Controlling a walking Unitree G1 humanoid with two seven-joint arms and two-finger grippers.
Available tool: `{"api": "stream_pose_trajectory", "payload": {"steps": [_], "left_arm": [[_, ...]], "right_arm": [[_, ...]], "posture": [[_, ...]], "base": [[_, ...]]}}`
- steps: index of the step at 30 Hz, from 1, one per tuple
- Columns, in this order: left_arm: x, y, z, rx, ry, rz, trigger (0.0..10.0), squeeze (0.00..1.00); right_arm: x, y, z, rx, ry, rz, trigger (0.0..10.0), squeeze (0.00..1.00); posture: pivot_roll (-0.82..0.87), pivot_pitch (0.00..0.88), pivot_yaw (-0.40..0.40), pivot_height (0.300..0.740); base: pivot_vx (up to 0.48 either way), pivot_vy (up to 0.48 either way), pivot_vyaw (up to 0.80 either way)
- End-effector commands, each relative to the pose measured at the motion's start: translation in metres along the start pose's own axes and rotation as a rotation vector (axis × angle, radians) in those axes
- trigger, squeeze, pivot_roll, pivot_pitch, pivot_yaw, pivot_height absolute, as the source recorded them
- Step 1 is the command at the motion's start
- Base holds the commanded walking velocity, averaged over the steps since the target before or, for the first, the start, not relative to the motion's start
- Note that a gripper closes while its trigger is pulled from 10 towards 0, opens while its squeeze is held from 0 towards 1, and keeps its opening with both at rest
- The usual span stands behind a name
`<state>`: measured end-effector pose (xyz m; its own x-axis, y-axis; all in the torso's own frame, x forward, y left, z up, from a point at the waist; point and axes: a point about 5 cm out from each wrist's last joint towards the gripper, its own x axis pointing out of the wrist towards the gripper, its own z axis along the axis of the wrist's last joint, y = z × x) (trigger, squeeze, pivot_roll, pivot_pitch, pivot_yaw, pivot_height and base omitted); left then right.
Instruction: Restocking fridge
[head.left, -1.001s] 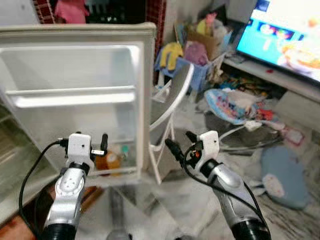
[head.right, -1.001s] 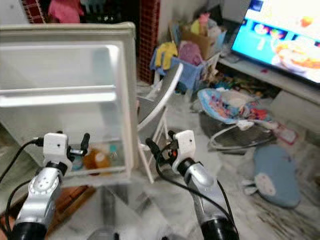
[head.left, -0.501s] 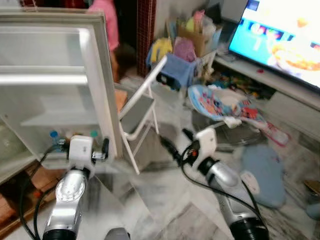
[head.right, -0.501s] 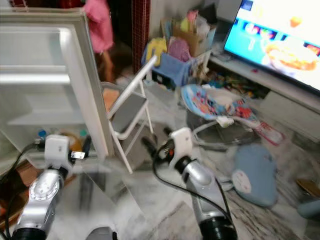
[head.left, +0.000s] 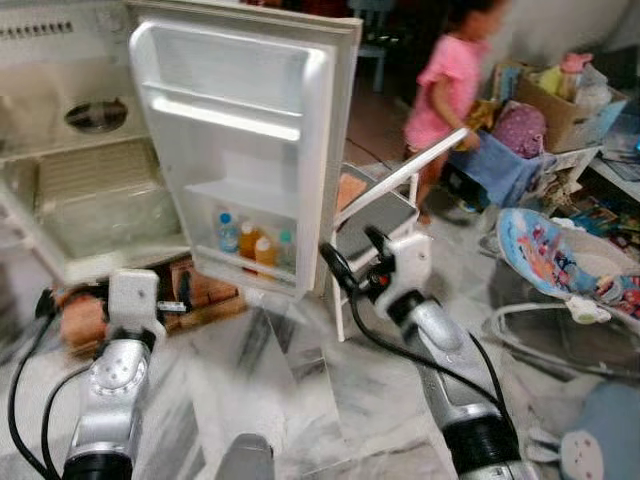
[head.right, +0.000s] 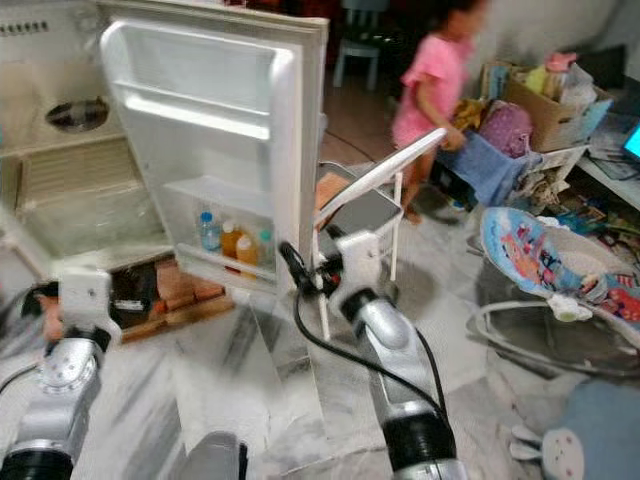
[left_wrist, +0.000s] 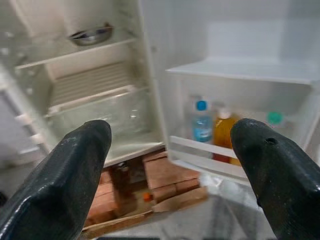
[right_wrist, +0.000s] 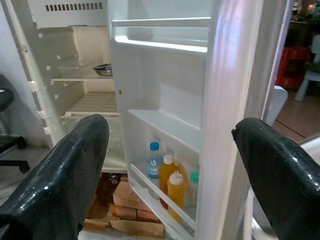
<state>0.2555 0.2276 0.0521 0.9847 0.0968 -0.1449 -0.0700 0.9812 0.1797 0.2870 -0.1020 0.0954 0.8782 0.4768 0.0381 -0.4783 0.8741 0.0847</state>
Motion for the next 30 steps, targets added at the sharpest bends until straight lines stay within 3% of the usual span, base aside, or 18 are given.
{"api": "stream_pose_trajectory", "payload": {"steps": [1, 10, 18, 30], "left_arm": [[0.003, -0.006, 0.003, -0.006, -0.014, -0.019, 10.0, 0.00], [0.002, -0.018, 0.002, -0.003, -0.009, -0.039, 10.0, 0.00], [0.001, -0.025, -0.001, -0.002, -0.012, -0.059, 10.0, 0.00], [0.000, -0.030, 0.000, -0.002, -0.032, -0.079, 10.0, 0.00]], "right_arm": [[0.000, -0.006, 0.006, -0.014, -0.027, -0.045, 10.0, 0.00], [0.001, -0.008, 0.009, -0.028, -0.040, -0.070, 10.0, 0.00], [0.003, -0.012, 0.010, -0.050, -0.040, -0.089, 10.0, 0.00], [0.005, -0.016, 0.012, -0.050, -0.055, -0.142, 10.0, 0.00]], "posture": [[0.11, 0.000, -0.022, 0.740], [0.10, 0.000, -0.027, 0.740], [0.10, 0.000, -0.031, 0.740], [0.10, 0.000, -0.028, 0.740]], "base": [[0.000, 0.000, 0.79], [0.000, 0.000, 0.79], [0.000, -0.360, 0.76], [0.068, -0.420, 0.00]]}}
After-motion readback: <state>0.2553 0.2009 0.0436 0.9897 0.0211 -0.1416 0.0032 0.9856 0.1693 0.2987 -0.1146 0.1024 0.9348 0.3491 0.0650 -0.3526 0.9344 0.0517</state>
